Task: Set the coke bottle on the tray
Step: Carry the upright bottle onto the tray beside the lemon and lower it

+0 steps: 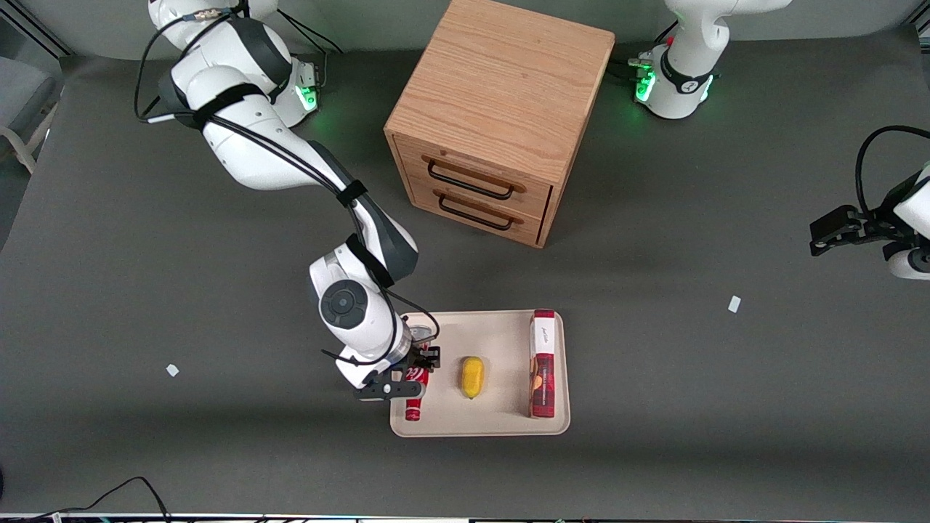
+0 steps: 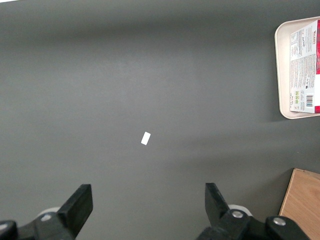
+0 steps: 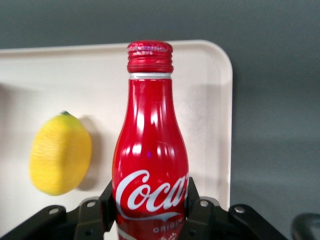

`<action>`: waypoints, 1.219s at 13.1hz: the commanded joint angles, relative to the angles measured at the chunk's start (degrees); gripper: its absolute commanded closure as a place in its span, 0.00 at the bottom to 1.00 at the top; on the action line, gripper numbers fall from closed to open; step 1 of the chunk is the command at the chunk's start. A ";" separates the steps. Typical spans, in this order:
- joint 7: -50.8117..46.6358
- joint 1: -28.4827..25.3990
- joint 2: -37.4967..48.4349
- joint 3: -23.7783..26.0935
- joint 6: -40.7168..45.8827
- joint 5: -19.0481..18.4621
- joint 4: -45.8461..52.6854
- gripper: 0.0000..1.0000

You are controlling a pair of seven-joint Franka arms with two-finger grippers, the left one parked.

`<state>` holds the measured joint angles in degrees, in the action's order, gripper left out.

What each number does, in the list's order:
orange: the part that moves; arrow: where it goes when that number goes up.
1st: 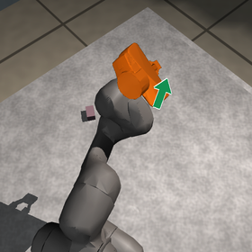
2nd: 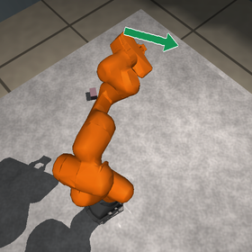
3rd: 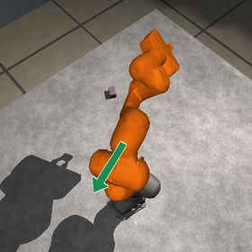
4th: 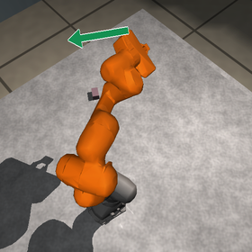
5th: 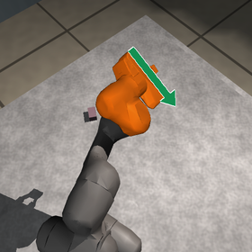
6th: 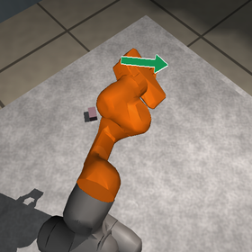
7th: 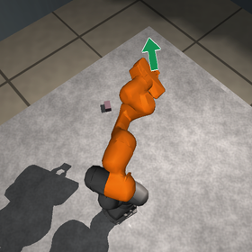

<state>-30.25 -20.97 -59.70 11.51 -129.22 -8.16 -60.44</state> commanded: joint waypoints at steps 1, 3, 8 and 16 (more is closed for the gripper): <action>1.42 -0.39 -2.08 -0.35 0.90 -1.15 3.13 1.00; 1.33 -0.39 -2.70 -0.52 0.81 -1.15 3.13 0.99; 1.33 -0.30 -3.15 -0.79 0.73 -1.24 2.78 0.14; 0.36 0.66 0.61 -1.05 -0.24 -1.86 0.16 0.00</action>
<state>-29.59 -20.70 -61.72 10.27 -129.55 -9.19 -58.90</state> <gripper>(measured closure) 0.000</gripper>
